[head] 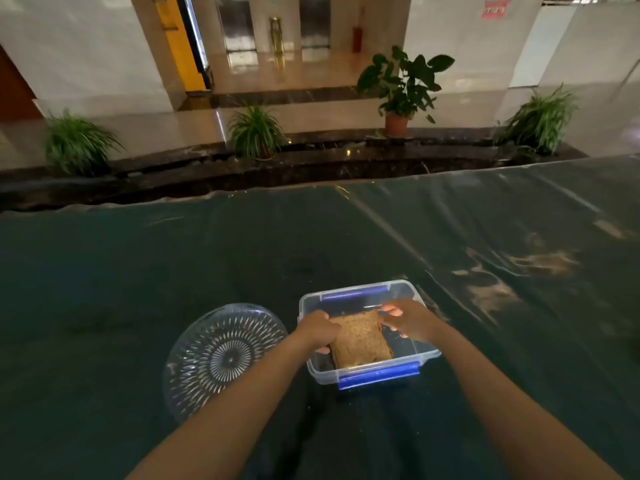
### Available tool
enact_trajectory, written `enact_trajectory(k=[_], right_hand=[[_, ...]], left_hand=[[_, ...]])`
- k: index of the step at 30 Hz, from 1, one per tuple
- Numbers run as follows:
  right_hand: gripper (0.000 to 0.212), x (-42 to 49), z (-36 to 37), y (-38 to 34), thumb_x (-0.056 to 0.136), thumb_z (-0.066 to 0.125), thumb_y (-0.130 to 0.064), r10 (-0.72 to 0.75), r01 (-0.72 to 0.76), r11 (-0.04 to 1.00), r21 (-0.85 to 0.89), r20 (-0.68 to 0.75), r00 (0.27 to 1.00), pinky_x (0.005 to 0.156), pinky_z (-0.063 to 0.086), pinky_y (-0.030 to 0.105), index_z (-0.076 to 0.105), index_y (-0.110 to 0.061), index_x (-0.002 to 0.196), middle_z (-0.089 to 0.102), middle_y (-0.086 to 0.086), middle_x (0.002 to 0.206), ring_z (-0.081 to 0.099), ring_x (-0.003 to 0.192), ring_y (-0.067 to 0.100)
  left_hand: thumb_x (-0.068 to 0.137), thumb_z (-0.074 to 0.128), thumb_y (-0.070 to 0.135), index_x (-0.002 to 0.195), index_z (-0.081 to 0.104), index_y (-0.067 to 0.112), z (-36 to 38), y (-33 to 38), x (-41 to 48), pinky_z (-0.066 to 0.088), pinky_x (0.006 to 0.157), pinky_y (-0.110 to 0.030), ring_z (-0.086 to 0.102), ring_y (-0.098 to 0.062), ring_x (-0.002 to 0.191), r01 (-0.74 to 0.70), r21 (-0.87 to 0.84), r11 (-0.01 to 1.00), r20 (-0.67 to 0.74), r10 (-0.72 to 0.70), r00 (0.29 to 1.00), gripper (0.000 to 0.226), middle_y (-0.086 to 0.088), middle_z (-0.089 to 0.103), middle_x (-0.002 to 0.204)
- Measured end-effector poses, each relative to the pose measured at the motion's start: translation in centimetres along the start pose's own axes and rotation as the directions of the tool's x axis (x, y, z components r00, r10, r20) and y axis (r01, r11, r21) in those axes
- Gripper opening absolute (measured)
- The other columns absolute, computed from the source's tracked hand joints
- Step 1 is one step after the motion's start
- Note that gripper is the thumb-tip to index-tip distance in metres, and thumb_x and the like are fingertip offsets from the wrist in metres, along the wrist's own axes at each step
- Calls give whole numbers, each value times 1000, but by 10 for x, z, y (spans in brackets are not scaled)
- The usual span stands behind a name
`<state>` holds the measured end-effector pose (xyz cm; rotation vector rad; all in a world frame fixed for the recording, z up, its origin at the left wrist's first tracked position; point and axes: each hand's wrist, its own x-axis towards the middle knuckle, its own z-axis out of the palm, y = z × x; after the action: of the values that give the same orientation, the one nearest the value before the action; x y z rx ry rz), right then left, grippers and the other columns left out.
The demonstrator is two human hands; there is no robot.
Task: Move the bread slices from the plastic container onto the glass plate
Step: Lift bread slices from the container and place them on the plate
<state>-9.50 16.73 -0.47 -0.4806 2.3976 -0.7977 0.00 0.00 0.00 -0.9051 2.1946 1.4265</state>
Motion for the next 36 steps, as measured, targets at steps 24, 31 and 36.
enact_trajectory(k=[24,31,36], right_hand=[[35,47,50,29,87,62,-27,235,-226,966,126,-62,970,79,54,29,58,-10,117,65,9,117,64,103,26],[30,49,46,30,85,63,-25,204,-195,969,155,-46,978,77,52,26,60,-8,110,65,8,100,60,79,16],[33,48,35,22,85,63,-30,172,-165,962,218,-16,985,76,51,28,59,-10,112,64,6,103,59,78,14]], left_hand=[[94,51,17,131,48,6,59,-18,43,46,104,-40,54,-29,122,130,59,990,-332,-103,938,38,-14,55,133],[88,56,10,138,41,8,53,-14,35,45,106,-45,51,-32,126,105,-56,993,-336,-118,934,52,-15,52,137],[92,52,10,141,35,11,46,-7,26,46,105,-43,50,-33,127,61,-157,986,-342,-113,933,52,-14,48,140]])
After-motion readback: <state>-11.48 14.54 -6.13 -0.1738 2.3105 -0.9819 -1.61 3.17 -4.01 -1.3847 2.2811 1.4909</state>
